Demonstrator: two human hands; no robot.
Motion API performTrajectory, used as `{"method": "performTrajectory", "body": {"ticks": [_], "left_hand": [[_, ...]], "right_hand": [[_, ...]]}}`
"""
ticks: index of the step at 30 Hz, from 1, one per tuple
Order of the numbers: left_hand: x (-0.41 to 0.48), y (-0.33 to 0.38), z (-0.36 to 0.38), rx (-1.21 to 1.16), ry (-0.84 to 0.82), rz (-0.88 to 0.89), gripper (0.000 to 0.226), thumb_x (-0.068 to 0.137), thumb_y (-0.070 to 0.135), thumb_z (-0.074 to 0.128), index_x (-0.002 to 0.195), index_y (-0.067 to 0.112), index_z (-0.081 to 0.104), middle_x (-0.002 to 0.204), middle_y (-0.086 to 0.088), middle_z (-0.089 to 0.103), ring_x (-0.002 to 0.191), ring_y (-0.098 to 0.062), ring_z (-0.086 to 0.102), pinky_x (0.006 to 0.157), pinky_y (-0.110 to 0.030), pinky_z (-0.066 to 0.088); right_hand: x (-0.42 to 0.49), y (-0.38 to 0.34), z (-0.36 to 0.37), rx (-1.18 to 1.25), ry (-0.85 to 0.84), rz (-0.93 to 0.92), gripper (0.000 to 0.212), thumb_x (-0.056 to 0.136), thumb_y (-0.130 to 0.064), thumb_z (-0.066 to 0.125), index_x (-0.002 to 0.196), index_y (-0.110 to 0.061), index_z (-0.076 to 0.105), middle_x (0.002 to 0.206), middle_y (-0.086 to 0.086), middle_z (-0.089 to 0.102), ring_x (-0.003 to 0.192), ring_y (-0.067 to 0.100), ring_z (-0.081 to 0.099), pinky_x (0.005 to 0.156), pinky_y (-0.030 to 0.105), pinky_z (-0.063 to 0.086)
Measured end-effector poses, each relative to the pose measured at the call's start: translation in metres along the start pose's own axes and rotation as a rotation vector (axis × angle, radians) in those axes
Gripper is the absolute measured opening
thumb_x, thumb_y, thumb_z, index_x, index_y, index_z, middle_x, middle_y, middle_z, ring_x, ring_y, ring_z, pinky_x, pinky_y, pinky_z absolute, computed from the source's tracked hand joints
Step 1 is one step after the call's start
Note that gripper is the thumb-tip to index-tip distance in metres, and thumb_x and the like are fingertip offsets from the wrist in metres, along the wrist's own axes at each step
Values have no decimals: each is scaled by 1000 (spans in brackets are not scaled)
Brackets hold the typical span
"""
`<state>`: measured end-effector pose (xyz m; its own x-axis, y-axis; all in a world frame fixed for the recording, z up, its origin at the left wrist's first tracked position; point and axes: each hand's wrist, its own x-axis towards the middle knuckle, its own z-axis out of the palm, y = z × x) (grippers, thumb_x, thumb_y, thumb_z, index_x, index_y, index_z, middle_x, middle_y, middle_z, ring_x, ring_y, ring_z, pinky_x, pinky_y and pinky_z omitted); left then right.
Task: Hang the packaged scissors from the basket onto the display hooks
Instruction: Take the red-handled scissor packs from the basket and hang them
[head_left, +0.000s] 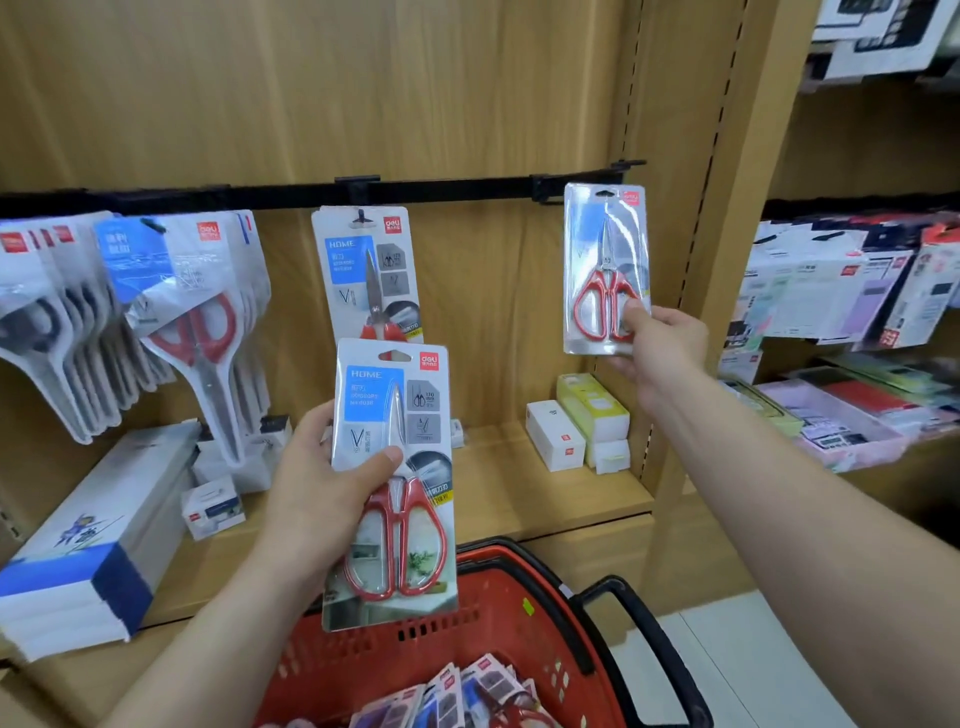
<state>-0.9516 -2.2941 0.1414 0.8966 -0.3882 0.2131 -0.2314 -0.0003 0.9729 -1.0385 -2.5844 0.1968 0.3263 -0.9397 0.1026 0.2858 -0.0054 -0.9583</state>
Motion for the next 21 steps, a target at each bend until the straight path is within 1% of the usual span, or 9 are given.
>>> {"method": "performTrajectory", "body": {"ticks": [7, 9, 11, 14, 15, 17, 18, 20, 21], "left_hand": [[1, 0, -2, 1, 4, -5, 50, 90, 5, 77, 130, 26, 57, 103, 2, 78, 77, -15, 79, 53, -20, 58], [2, -1, -2, -3, 2, -6, 50, 90, 5, 77, 131, 25, 57, 104, 1, 79, 78, -15, 79, 54, -22, 59], [3, -2, 0, 1, 6, -5, 51, 89, 4, 78, 131, 24, 58, 104, 2, 79, 81, -14, 79, 58, -24, 60], [3, -3, 3, 2, 7, 2, 51, 88, 4, 79, 130, 25, 59, 105, 4, 79, 84, -12, 78, 62, -26, 60], [2, -2, 4, -5, 6, 8, 50, 88, 4, 79, 129, 25, 59, 106, 5, 78, 84, -10, 78, 60, -23, 59], [1, -1, 4, -18, 10, 17, 49, 88, 5, 79, 128, 26, 58, 106, 6, 78, 85, -9, 78, 58, -20, 59], [1, -1, 4, -25, 12, 16, 49, 89, 5, 78, 128, 27, 58, 106, 6, 78, 85, -9, 78, 60, -22, 60], [1, 0, 2, -41, 16, 16, 49, 89, 6, 78, 128, 27, 57, 107, 6, 78, 87, -11, 78, 66, -29, 61], [1, -1, 1, -48, 17, 21, 49, 89, 6, 78, 128, 26, 58, 108, 6, 78, 89, -11, 78, 70, -31, 61]], "right_hand": [[8, 17, 0, -22, 46, 12, 12, 101, -22, 67, 101, -10, 65, 86, 1, 68, 71, 12, 68, 48, 19, 54], [13, 15, 2, -47, 23, 28, 12, 101, -21, 66, 100, -10, 64, 91, 4, 69, 79, 17, 70, 48, 20, 55], [22, 12, 8, -71, -16, 72, 15, 100, -21, 67, 105, -8, 62, 102, 10, 70, 82, 24, 73, 52, 25, 59], [31, 13, 15, -129, -104, 181, 37, 99, -31, 68, 121, -4, 59, 117, 11, 66, 64, 28, 76, 64, 39, 65], [31, 16, 16, -162, -113, 220, 46, 98, -38, 69, 127, -5, 56, 120, 8, 62, 65, 30, 77, 68, 43, 66], [21, 26, 12, -252, -101, 271, 62, 97, -45, 67, 140, -7, 45, 123, 7, 53, 84, 35, 75, 69, 50, 65], [10, 31, 9, -319, -103, 260, 63, 98, -46, 65, 144, -9, 41, 122, 6, 51, 94, 35, 71, 71, 52, 65], [-22, 40, 5, -431, -180, 205, 50, 102, -42, 61, 139, -12, 45, 119, 5, 53, 102, 30, 66, 76, 54, 64], [-43, 43, 3, -438, -274, 189, 37, 103, -40, 59, 129, -14, 52, 117, 5, 58, 100, 27, 67, 79, 53, 64]]}}
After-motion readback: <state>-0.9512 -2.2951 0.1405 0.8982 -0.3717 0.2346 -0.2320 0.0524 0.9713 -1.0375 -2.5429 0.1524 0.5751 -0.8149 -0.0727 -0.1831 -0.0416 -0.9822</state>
